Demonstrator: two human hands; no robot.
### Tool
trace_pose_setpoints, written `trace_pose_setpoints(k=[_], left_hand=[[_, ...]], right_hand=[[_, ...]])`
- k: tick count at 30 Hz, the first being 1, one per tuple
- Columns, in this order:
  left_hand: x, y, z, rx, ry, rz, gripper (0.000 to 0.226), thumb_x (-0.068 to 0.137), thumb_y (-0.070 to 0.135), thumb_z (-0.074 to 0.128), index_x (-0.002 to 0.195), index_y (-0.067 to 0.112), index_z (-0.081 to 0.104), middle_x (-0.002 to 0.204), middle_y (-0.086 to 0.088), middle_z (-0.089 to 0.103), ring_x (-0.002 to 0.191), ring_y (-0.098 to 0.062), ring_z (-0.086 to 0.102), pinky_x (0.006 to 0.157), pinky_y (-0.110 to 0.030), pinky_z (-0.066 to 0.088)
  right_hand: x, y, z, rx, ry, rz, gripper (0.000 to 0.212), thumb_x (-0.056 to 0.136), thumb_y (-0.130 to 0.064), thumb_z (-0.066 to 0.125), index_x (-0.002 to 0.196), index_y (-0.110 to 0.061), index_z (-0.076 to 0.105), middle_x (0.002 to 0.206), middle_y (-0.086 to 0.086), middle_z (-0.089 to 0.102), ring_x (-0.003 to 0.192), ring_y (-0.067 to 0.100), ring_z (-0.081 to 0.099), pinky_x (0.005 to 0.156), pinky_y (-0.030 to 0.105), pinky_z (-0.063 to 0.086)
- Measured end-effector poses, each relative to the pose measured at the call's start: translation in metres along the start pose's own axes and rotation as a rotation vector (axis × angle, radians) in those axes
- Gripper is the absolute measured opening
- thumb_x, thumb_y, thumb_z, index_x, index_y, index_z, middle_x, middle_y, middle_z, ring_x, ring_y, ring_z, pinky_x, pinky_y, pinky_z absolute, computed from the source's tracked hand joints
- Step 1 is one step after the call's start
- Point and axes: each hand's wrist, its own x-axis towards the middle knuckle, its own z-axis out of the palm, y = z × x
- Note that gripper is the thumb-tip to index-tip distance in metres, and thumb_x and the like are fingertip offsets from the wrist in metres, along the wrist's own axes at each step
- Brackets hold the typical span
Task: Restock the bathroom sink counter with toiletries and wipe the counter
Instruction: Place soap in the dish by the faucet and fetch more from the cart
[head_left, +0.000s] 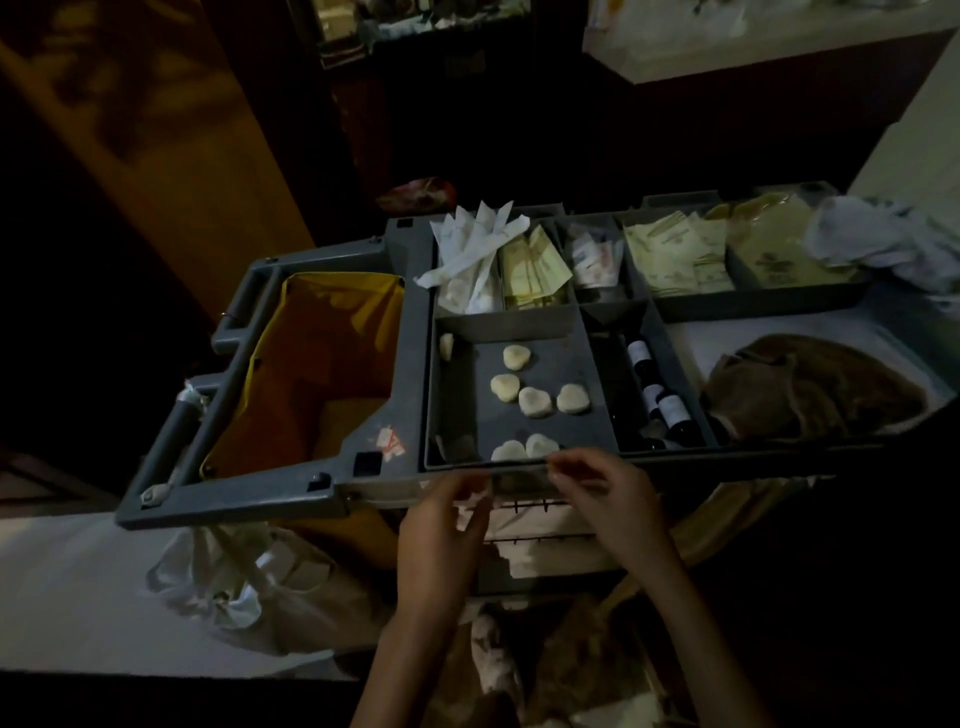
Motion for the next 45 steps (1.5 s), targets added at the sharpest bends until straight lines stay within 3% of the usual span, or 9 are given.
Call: trace_pose_setpoints(k=[4,8,12,17,23,28,34,38,45], left_hand=[[0.057,-0.012,0.007,0.03,0.03,0.032,0.025,0.09,0.021,0.061,0.112,0.032,0.059,0.105,0.02,0.059,0.097,0.009,0.056,0.077,-0.004,0.044],[0.113,-0.021,0.0,0.011,0.057,0.039,0.025,0.088,0.016,0.064,0.111,0.027,0.062,0.105,0.014,0.063,0.095,0.002,0.058,0.078,-0.011,0.046],[0.16,-0.036,-0.01,0.022,0.132,0.048,0.028,0.084,0.011,0.069,0.109,0.024,0.066,0.1,0.008,0.067,0.088,-0.005,0.06,0.069,-0.006,0.039],[0.187,-0.046,0.001,-0.002,0.064,0.051,0.028,0.083,0.011,0.07,0.108,0.023,0.067,0.099,0.008,0.067,0.086,-0.001,0.058,0.07,-0.004,0.039],[0.199,-0.058,0.008,0.07,0.024,0.153,0.028,0.082,0.01,0.07,0.106,0.022,0.067,0.101,0.004,0.067,0.089,-0.015,0.063,0.07,-0.03,0.054],[0.202,-0.056,0.012,0.169,0.029,0.198,0.029,0.08,0.017,0.074,0.107,0.025,0.068,0.1,0.006,0.068,0.087,-0.015,0.065,0.061,-0.027,0.053],[0.203,-0.056,0.011,0.16,0.019,0.185,0.029,0.08,0.019,0.073,0.106,0.029,0.066,0.101,0.01,0.067,0.087,-0.009,0.063,0.064,-0.017,0.045],[0.204,-0.058,0.01,0.128,0.013,0.179,0.028,0.081,0.02,0.071,0.107,0.03,0.066,0.102,0.011,0.067,0.088,-0.008,0.063,0.066,-0.021,0.051],[0.205,-0.056,0.009,0.171,0.005,0.178,0.029,0.081,0.02,0.07,0.108,0.031,0.066,0.102,0.011,0.067,0.089,-0.008,0.062,0.067,-0.022,0.05]], right_hand=[[0.047,0.003,0.001,-0.04,0.016,-0.082,0.015,0.087,-0.018,0.068,0.101,-0.025,0.07,0.099,-0.016,0.069,0.095,-0.003,0.063,0.083,0.014,0.049],[0.101,0.003,0.01,-0.108,0.018,-0.079,0.015,0.088,-0.021,0.068,0.103,-0.023,0.07,0.101,-0.013,0.068,0.095,0.0,0.062,0.084,0.024,0.052],[0.151,-0.001,0.024,-0.348,-0.044,-0.079,0.024,0.09,-0.027,0.066,0.114,-0.023,0.065,0.109,-0.008,0.065,0.102,0.007,0.06,0.087,0.026,0.05],[0.18,0.016,0.04,-0.565,-0.038,0.019,0.035,0.091,-0.028,0.063,0.125,-0.023,0.057,0.121,-0.004,0.058,0.109,0.016,0.057,0.086,0.027,0.046],[0.2,0.023,0.054,-0.592,0.043,0.132,0.04,0.089,-0.03,0.065,0.127,-0.023,0.055,0.127,-0.002,0.055,0.114,0.021,0.054,0.087,0.033,0.048],[0.214,0.028,0.054,-0.679,-0.004,0.279,0.048,0.088,-0.042,0.063,0.129,-0.019,0.054,0.129,0.003,0.05,0.119,0.025,0.05,0.09,0.038,0.047],[0.217,0.034,0.058,-0.54,0.013,0.271,0.031,0.079,-0.032,0.075,0.101,-0.021,0.055,0.108,0.001,0.059,0.099,0.023,0.058,0.073,0.032,0.045],[0.216,0.035,0.058,-0.385,0.02,0.288,0.032,0.073,-0.027,0.08,0.093,-0.028,0.055,0.094,-0.007,0.066,0.083,0.015,0.064,0.068,0.028,0.047],[0.219,0.037,0.052,-0.323,0.065,0.232,0.031,0.077,-0.02,0.077,0.106,-0.027,0.066,0.102,-0.006,0.063,0.074,0.01,0.064,0.071,0.031,0.053]])
